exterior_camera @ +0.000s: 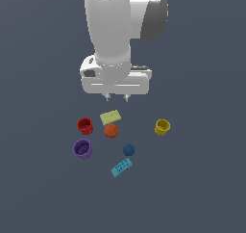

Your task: Pick up a designated object from a clutter of objects.

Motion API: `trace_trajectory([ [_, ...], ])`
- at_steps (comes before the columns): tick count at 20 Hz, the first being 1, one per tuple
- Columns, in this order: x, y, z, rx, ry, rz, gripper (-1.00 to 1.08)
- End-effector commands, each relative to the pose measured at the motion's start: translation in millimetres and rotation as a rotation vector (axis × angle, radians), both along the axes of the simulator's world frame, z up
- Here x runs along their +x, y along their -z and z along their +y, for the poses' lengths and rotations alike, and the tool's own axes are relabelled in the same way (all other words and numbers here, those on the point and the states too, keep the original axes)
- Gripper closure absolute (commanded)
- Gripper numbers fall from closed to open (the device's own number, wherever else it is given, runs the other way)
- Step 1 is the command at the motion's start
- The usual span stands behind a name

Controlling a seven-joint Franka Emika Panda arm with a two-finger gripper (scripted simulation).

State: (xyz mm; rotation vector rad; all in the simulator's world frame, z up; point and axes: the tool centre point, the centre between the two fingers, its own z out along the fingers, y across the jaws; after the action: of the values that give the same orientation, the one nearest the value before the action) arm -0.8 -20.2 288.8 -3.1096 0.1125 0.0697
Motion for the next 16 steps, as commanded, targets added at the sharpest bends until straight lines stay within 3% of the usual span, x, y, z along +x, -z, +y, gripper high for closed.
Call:
trace_trajectory([
  [1,4,4,-4,0.006,0.004,0.001,-0.20],
  [9,28,31,-34,0.045,0.030,0.003,-0.20],
  [16,57,78,-84,0.096,0.072,-0.002,-0.20],
])
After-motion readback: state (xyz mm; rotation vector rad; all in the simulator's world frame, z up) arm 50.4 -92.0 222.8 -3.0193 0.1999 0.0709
